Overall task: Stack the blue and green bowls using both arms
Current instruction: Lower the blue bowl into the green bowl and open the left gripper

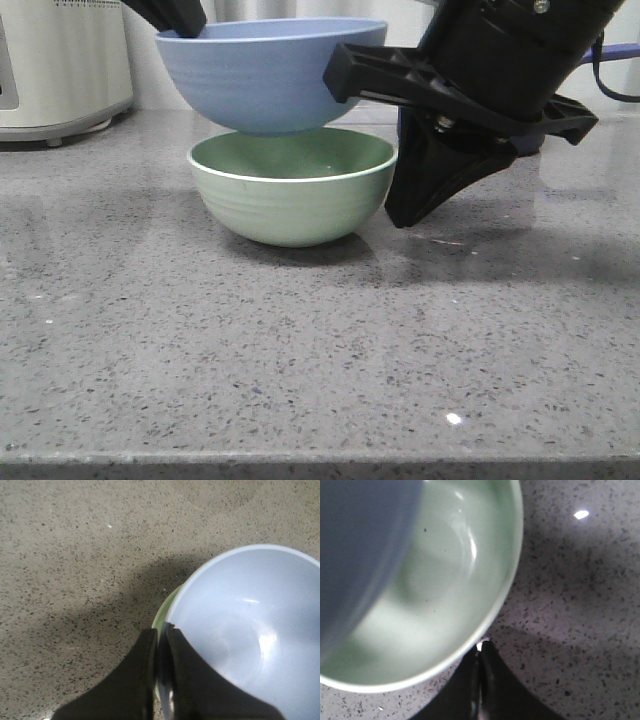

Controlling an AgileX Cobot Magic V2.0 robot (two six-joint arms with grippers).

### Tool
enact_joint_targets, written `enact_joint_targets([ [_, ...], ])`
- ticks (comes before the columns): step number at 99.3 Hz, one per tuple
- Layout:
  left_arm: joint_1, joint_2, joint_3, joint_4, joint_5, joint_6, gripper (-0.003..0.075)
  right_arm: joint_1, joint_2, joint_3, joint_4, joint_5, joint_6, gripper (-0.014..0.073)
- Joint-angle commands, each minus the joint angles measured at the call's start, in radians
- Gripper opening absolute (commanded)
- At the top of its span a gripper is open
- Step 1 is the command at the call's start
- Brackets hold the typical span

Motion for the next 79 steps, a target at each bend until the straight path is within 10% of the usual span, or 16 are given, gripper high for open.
enact_joint_targets([
  [1,-0.01,-0.028,-0.033,-0.031,-0.047,0.0,-0.002,0.0,-0.034,-0.022,0.01,-0.034,-0.01,-0.008],
  [18,-0.01,-0.029,-0.033,-0.031,-0.034,0.002,0.0017,0.0,-0.034,-0.022,0.01,-0.034,-0.01,-0.008],
  [45,-0.01,-0.029,-0.033,-0.041,-0.014,0.002,0.037,0.0,-0.034,-0.022,0.01,-0.034,-0.01,-0.008],
  [79,-0.01,-0.039,-0.033,-0.02,-0.005,0.002,0.0374,-0.001,-0.034,-0.022,0.01,-0.04,-0.01,-0.008],
])
